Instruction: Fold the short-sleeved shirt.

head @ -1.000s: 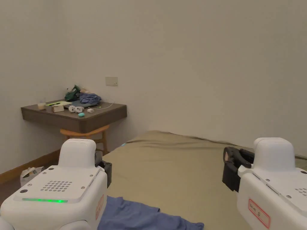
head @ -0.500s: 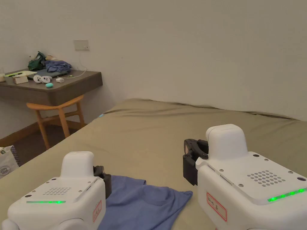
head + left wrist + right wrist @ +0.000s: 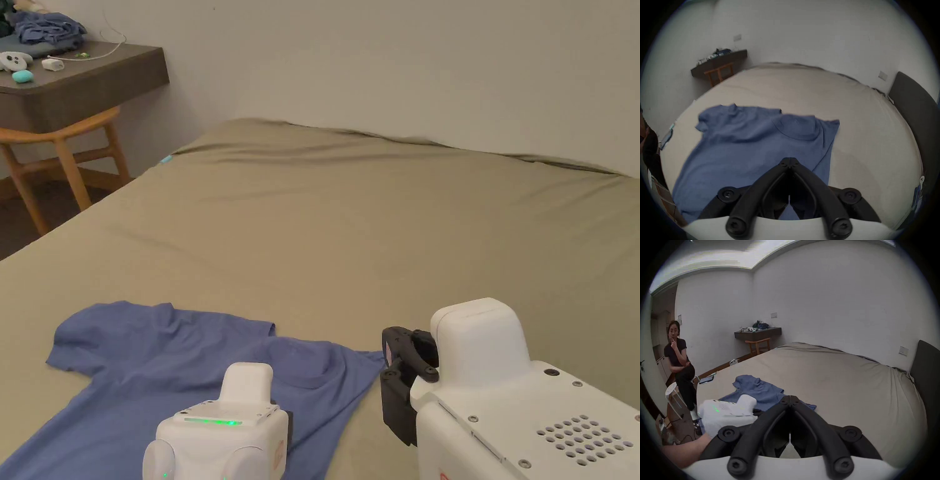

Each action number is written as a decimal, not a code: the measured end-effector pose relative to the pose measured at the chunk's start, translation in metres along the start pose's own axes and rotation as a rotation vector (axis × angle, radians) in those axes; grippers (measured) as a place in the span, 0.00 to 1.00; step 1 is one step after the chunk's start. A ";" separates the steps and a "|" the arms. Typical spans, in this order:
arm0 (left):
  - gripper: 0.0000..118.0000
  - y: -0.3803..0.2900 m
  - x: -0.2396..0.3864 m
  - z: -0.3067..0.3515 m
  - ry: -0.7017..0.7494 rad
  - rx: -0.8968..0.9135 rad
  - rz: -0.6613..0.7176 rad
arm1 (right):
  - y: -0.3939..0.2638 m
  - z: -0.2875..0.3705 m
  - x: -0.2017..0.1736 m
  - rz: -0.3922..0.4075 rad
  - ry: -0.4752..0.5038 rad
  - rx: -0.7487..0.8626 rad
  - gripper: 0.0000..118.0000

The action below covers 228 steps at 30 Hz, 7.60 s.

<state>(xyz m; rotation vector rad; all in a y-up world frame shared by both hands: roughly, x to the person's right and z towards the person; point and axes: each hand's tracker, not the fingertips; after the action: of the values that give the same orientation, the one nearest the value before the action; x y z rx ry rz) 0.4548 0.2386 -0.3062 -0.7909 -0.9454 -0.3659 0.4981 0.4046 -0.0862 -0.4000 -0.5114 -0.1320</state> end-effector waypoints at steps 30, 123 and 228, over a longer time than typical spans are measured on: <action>0.07 0.003 -0.041 -0.042 0.000 0.020 0.292 | -0.009 0.028 0.039 -0.085 -0.090 0.013 0.02; 1.00 0.030 0.179 -0.125 -0.011 -0.165 -0.217 | -0.130 0.236 0.221 -0.214 -0.514 -0.050 0.02; 0.00 0.100 0.104 0.040 -0.322 0.037 0.225 | -0.155 0.148 0.423 -0.454 -0.511 -0.361 0.14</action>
<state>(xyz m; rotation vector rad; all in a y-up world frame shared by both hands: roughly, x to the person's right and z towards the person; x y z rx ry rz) 0.5490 0.3402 -0.2505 -0.9288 -1.1452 -0.0231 0.7633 0.3127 0.2962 -0.6715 -1.0878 -0.5756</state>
